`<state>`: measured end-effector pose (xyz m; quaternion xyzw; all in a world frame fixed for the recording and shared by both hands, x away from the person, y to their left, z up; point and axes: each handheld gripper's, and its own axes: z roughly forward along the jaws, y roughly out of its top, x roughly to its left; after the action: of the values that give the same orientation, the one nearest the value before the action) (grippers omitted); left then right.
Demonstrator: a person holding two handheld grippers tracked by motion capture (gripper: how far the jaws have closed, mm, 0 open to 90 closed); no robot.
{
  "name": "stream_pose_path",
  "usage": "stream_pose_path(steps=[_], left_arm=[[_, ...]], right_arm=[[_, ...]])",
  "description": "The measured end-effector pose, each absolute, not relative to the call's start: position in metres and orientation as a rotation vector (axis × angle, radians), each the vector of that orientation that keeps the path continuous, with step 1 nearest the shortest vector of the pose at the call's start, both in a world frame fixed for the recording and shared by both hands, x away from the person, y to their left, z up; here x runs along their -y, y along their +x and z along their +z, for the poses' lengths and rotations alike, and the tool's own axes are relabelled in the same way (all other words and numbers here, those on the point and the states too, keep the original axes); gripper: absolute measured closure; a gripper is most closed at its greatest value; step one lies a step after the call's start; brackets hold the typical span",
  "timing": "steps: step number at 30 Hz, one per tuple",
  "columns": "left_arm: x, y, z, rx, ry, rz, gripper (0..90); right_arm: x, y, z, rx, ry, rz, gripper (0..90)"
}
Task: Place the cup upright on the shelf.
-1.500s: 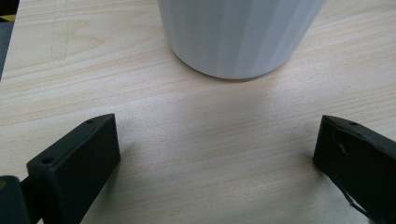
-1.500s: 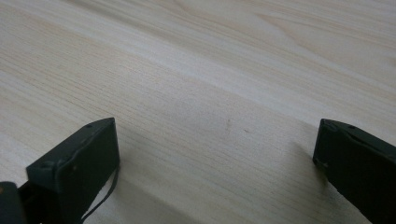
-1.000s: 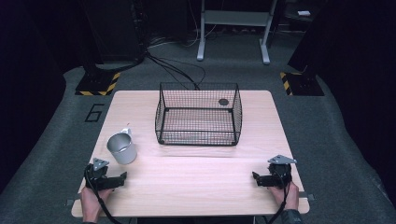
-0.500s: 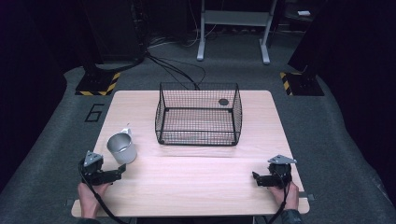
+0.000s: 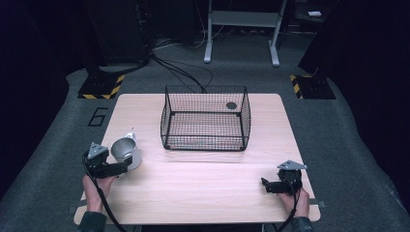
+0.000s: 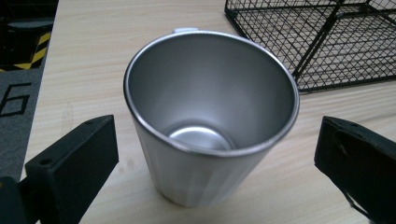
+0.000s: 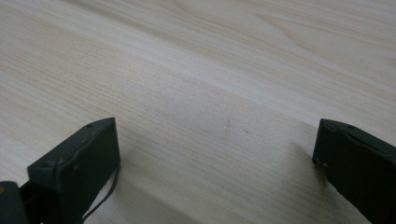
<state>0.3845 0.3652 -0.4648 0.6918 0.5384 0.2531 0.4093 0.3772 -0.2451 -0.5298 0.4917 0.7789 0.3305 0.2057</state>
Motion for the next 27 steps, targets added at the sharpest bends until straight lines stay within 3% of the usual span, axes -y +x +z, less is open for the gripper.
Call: stream_pose_path(steps=[27], left_arm=[[-0.353,0.412,-0.468,-1.371,1.755,0.684,5.5]], right_arm=[[0.245,0.377,-0.53,-2.171,1.371,0.922,0.5]])
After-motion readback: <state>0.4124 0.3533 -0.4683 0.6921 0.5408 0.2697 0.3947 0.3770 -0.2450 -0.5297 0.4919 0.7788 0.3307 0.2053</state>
